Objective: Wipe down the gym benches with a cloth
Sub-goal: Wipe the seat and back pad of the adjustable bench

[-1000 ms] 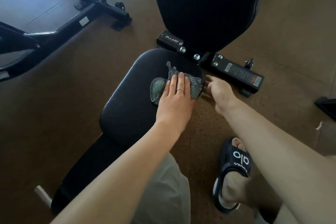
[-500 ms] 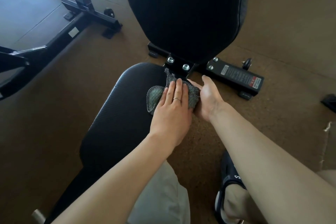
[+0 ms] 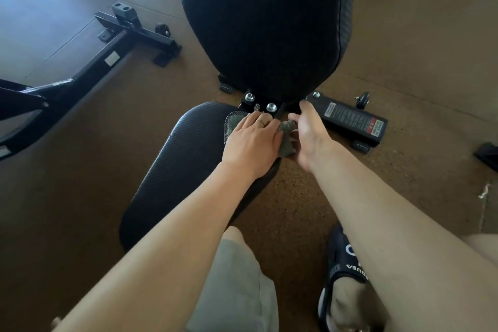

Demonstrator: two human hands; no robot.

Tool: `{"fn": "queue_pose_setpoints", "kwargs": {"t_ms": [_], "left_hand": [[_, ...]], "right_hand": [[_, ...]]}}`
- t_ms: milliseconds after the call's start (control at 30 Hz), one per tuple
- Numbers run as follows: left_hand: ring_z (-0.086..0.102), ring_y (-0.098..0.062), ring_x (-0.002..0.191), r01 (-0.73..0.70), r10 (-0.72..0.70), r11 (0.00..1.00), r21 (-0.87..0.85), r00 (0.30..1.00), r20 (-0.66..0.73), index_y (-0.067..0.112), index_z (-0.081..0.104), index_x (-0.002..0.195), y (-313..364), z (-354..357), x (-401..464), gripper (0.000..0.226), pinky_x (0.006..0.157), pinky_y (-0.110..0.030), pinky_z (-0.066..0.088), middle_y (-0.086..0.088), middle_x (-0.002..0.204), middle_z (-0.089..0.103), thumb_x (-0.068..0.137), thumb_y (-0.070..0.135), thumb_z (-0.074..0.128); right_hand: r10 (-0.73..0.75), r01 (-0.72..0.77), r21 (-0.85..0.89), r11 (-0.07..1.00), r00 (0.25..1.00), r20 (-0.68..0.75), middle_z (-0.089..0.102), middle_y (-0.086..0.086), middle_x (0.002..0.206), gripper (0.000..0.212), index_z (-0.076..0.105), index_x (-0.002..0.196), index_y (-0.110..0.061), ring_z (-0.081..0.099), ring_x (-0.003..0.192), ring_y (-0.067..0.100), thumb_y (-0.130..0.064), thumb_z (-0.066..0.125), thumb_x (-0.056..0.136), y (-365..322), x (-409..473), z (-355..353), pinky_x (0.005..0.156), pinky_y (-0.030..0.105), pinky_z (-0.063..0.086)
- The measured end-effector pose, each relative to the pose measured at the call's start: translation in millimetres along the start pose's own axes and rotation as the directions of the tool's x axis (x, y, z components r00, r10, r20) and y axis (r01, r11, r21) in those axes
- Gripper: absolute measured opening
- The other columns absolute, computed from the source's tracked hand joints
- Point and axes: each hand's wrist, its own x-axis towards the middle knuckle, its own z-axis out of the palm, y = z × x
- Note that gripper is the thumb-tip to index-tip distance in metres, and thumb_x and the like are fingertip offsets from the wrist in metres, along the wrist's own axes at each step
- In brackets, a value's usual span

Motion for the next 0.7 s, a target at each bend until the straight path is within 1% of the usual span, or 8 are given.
{"fn": "queue_pose_setpoints", "kwargs": {"t_ms": [67, 133, 167, 233, 300, 400, 533, 700], "left_hand": [[0.046, -0.021, 0.139, -0.014, 0.014, 1.000, -0.008, 0.999, -0.044, 0.019, 0.061, 0.133, -6.6, -1.0, -7.4, 0.037, 0.118, -0.039, 0.036, 0.002, 0.137, 0.060, 0.110, 0.036, 0.036], [0.043, -0.019, 0.144, -0.004, 0.004, 1.000, -0.005, 0.998, -0.059, 0.023, 0.056, 0.143, -14.6, -5.5, -18.9, 0.038, 0.119, -0.039, 0.037, 0.004, 0.148, 0.055, 0.111, 0.033, 0.038], [0.040, -0.019, 0.147, 0.024, -0.024, 1.000, 0.001, 0.998, -0.057, 0.024, 0.052, 0.148, -19.7, -8.4, -27.1, 0.040, 0.121, -0.037, 0.035, 0.004, 0.154, 0.050, 0.111, 0.032, 0.038], [0.032, -0.017, 0.152, 0.118, -0.117, 0.993, 0.005, 0.992, -0.042, 0.026, 0.045, 0.154, -36.0, -15.1, -48.8, 0.043, 0.124, -0.034, 0.029, 0.006, 0.162, 0.040, 0.112, 0.033, 0.035], [0.033, -0.017, 0.152, 0.212, -0.213, 0.977, -0.011, 0.975, -0.068, 0.025, 0.045, 0.154, -61.8, -24.6, -73.7, 0.044, 0.124, -0.035, 0.028, 0.005, 0.163, 0.038, 0.112, 0.033, 0.036], [0.047, -0.024, 0.143, 0.441, -0.448, 0.892, -0.094, 0.890, -0.079, 0.026, 0.052, 0.148, -104.3, -40.6, -102.5, 0.042, 0.113, -0.041, 0.042, 0.002, 0.157, 0.048, 0.110, 0.035, 0.036], [0.053, -0.031, 0.094, 0.752, -0.747, 0.627, -0.202, 0.654, 0.116, 0.022, 0.056, 0.117, -119.3, -53.7, -107.0, 0.039, 0.082, -0.043, 0.043, -0.012, 0.115, 0.065, 0.109, 0.044, 0.025], [0.051, -0.031, 0.087, 0.706, -0.703, 0.691, -0.155, 0.706, 0.083, 0.017, 0.046, 0.098, -109.8, -59.9, -127.6, 0.032, 0.076, -0.043, 0.040, -0.004, 0.095, 0.056, 0.110, 0.039, 0.027]], "right_hand": [[-0.035, 0.036, -0.101, 0.994, 0.999, 0.011, 0.061, 0.004, 0.130, 0.056, 0.053, 0.140, -0.018, 0.057, 0.118, 0.021, -0.057, 0.031, 0.106, -5.1, -3.9, 4.1, 0.102, 0.035, 0.044], [-0.065, 0.073, -0.229, 0.971, 0.997, 0.044, 0.061, -0.002, 0.099, 0.046, 0.055, 0.135, -0.020, 0.056, 0.087, 0.010, -0.047, 0.029, 0.109, -6.2, -11.2, 11.3, 0.071, 0.023, 0.042], [-0.066, 0.080, -0.257, 0.963, 0.996, 0.061, 0.062, -0.002, 0.099, 0.045, 0.054, 0.138, -0.019, 0.057, 0.087, 0.011, -0.043, 0.030, 0.109, -5.0, -14.2, 15.5, 0.071, 0.022, 0.042], [-0.090, 0.108, -0.293, 0.950, 0.993, 0.073, 0.060, 0.006, 0.136, 0.049, 0.047, 0.149, -0.016, 0.056, 0.123, 0.022, -0.040, 0.030, 0.110, 4.7, -14.0, 20.5, 0.102, 0.031, 0.042], [-0.114, 0.146, -0.398, 0.906, 0.988, 0.104, 0.036, 0.010, 0.163, 0.054, 0.034, 0.159, -0.016, 0.034, 0.149, 0.028, -0.038, 0.026, 0.110, 14.2, -15.1, 25.9, 0.120, 0.041, 0.025], [-0.111, 0.137, -0.569, 0.811, 0.991, 0.080, 0.010, 0.003, 0.171, 0.056, 0.020, 0.163, -0.028, 0.012, 0.156, 0.031, -0.043, 0.022, 0.109, 22.4, -18.2, 39.4, 0.123, 0.051, 0.014], [-0.202, 0.197, -0.720, 0.666, 0.976, 0.081, -0.002, 0.007, 0.171, 0.065, 0.001, 0.164, -0.037, 0.001, 0.156, 0.032, -0.054, 0.027, 0.106, 35.5, -23.1, 47.6, 0.122, 0.053, 0.015], [-0.264, 0.226, -0.773, 0.593, 0.961, 0.079, -0.002, 0.010, 0.170, 0.071, -0.002, 0.164, -0.035, 0.000, 0.156, 0.032, -0.060, 0.029, 0.105, 40.5, -20.4, 46.5, 0.122, 0.054, 0.017]]}}
